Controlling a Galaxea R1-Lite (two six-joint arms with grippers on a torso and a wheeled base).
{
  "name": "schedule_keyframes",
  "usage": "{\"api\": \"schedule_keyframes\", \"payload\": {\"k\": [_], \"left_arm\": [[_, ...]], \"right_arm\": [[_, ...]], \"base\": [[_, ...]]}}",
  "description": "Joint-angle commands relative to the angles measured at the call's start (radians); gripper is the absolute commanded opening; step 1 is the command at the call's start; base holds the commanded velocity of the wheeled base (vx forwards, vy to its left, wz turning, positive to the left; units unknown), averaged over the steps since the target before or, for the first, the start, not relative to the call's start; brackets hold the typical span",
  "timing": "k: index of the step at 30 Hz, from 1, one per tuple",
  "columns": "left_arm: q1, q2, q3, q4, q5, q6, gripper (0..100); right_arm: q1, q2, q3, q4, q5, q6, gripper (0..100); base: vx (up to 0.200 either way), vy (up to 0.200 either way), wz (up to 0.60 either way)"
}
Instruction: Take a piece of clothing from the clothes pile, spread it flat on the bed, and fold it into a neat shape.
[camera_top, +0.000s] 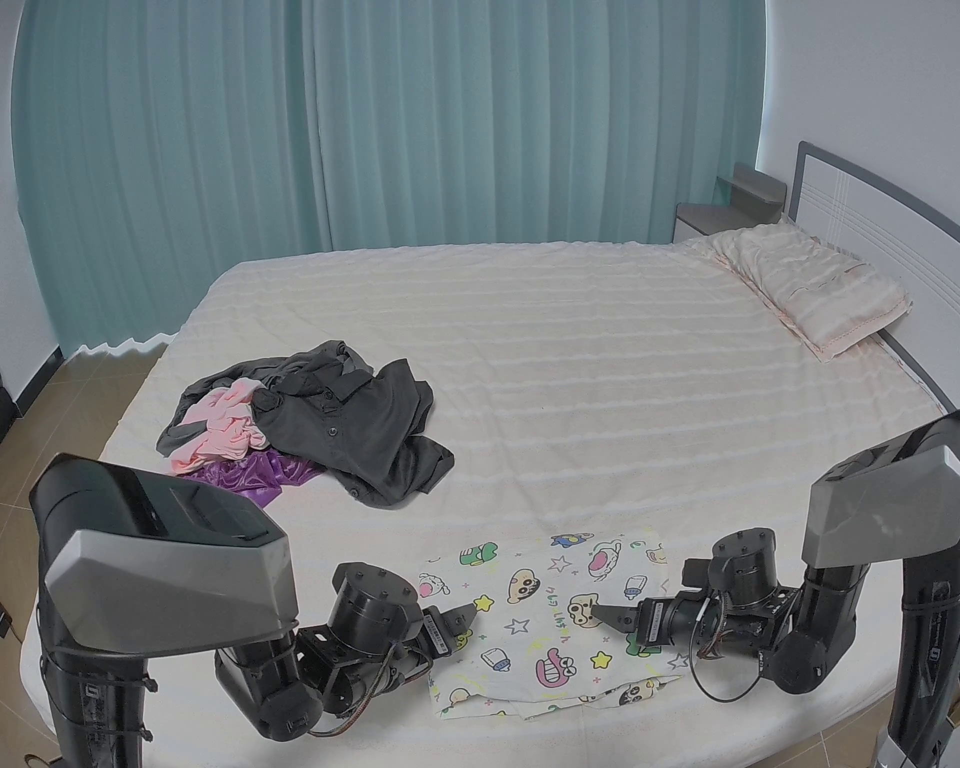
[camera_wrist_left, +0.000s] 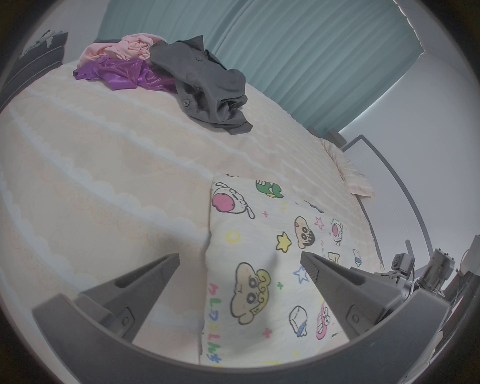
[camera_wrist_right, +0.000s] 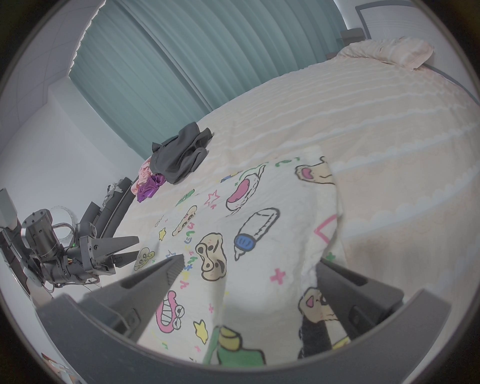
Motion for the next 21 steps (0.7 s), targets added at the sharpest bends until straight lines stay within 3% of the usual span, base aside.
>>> {"api": "schedule_keyframes", "payload": {"k": [1,5,12,14,16,21], "left_arm": [[0.007,-0.113,0.013,-0.001,-0.001,-0.001,100],[0.026,-0.232,0.007,0.025,0.000,0.001,100],[0.053,-0.365,0.009,0.180,-0.006,-0.008,100],[0.056,-0.379,0.030,0.183,-0.007,-0.028,100],[0.066,-0.393,0.068,0.181,-0.009,-0.114,100],[0.086,-0.391,0.074,0.183,-0.017,-0.142,100]], "right_arm": [[-0.066,-0.099,0.097,-0.012,0.003,-0.021,100],[-0.117,-0.152,0.159,-0.012,0.007,-0.057,100],[-0.118,-0.138,0.258,-0.061,0.066,-0.051,100],[-0.114,-0.135,0.274,-0.092,0.067,-0.048,100],[-0.063,-0.086,0.317,-0.156,0.067,-0.048,100],[-0.026,-0.007,0.333,-0.213,0.061,-0.048,100]], "base": [[0.000,0.000,0.00],[0.000,0.000,0.00],[0.000,0.000,0.00],[0.000,0.000,0.00],[0.000,0.000,0.00],[0.000,0.000,0.00]]}}
